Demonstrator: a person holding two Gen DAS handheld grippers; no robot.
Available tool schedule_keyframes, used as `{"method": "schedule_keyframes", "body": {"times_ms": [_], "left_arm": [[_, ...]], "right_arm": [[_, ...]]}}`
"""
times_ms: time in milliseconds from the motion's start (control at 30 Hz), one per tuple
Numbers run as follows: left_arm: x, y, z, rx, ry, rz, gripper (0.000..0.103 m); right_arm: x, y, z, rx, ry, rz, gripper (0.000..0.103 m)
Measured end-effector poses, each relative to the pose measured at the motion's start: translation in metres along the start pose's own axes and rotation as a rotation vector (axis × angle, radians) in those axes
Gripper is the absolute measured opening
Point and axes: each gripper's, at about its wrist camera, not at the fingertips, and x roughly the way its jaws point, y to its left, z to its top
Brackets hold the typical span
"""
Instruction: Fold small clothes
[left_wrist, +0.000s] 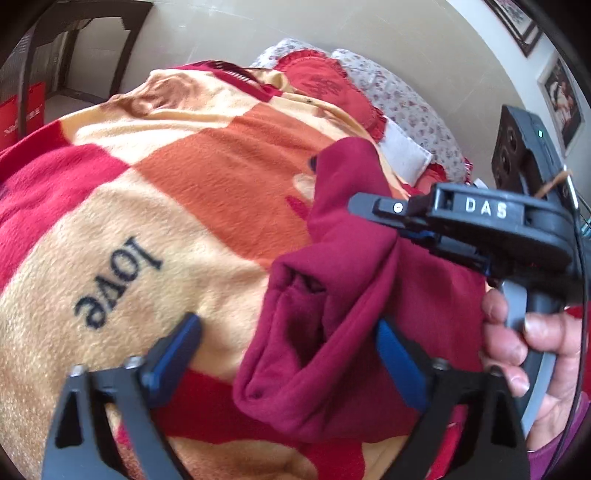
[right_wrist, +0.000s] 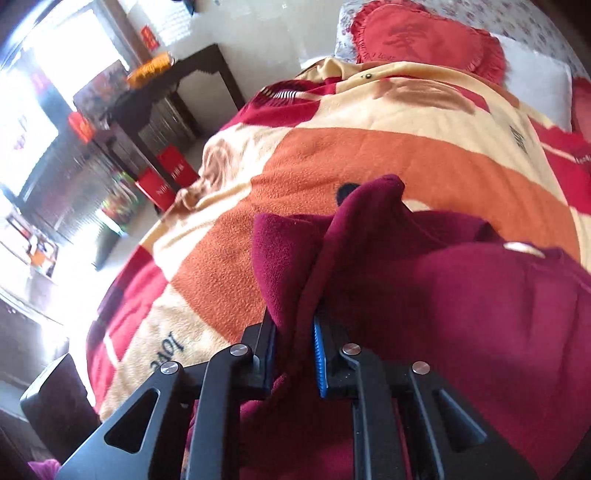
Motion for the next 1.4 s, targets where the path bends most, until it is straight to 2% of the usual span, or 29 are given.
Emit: {"method": "schedule_keyframes", "body": {"times_ms": [67, 167, 200, 267, 333, 367, 467, 567, 667, 700, 733, 800, 867, 967, 1067, 1267, 1333, 1400], "left_arm": [[0.004, -0.008, 0.003, 0.041, 0.028, -0.007, 0.052], [0.002, -0.021, -0.001, 0.106, 0.008, -0.008, 0.038], [0.002, -0.026, -0.002, 0.134, 0.006, -0.009, 0.034], [0.001, -0.033, -0.004, 0.169, 0.001, -0.013, 0.031], [0.0, -0.037, -0.005, 0.186, -0.003, -0.013, 0.03], [0.0, -0.037, -0.004, 0.188, -0.002, -0.013, 0.03], [0.0, -0.035, -0.004, 0.181, 0.004, -0.018, 0.029], [0.0, -0.033, -0.004, 0.173, 0.011, -0.015, 0.029], [0.001, -0.032, -0.004, 0.176, 0.017, 0.001, 0.029], [0.001, -0.032, -0.003, 0.18, 0.02, 0.004, 0.028], [0.0, -0.032, -0.003, 0.183, 0.02, 0.002, 0.028], [-0.004, -0.033, -0.001, 0.186, 0.027, -0.01, 0.025], [-0.008, -0.039, 0.003, 0.203, 0.033, -0.026, 0.025], [-0.019, -0.062, 0.007, 0.265, 0.03, -0.048, 0.025], [-0.027, -0.099, 0.011, 0.332, 0.044, -0.11, 0.025], [-0.026, -0.183, -0.002, 0.452, 0.073, -0.2, 0.026], [-0.022, -0.206, -0.012, 0.474, 0.095, -0.229, 0.032], [-0.018, -0.222, -0.023, 0.488, 0.129, -0.242, 0.058]], "right_arm": [[-0.006, -0.006, -0.004, 0.021, -0.009, 0.022, 0.0], [-0.01, -0.014, -0.004, 0.064, -0.001, 0.054, 0.001], [-0.011, -0.013, -0.003, 0.068, 0.005, 0.049, 0.005], [-0.009, -0.009, 0.002, 0.063, 0.004, 0.036, 0.011], [-0.009, -0.001, 0.006, 0.041, 0.0, 0.008, 0.03], [-0.006, 0.006, 0.012, 0.022, 0.003, -0.022, 0.044], [0.001, 0.019, 0.021, -0.022, 0.024, -0.038, 0.045], [0.023, 0.031, 0.031, -0.068, 0.092, -0.084, 0.045], [0.054, 0.04, 0.031, -0.134, 0.186, -0.143, 0.044], [0.056, 0.04, 0.029, -0.15, 0.182, -0.175, 0.029], [0.055, 0.038, 0.027, -0.145, 0.165, -0.194, 0.021], [0.041, 0.027, 0.021, -0.109, 0.108, -0.151, 0.006], [0.023, 0.019, 0.017, -0.099, 0.061, -0.129, 0.001], [-0.018, 0.006, 0.011, -0.102, -0.01, -0.088, 0.0], [-0.055, -0.009, 0.007, -0.099, -0.065, -0.068, 0.0], [-0.134, -0.056, -0.008, -0.077, -0.167, -0.107, 0.0], [-0.154, -0.077, -0.018, -0.048, -0.188, -0.139, 0.0], [-0.169, -0.107, -0.033, 0.004, -0.196, -0.173, 0.0]]}}
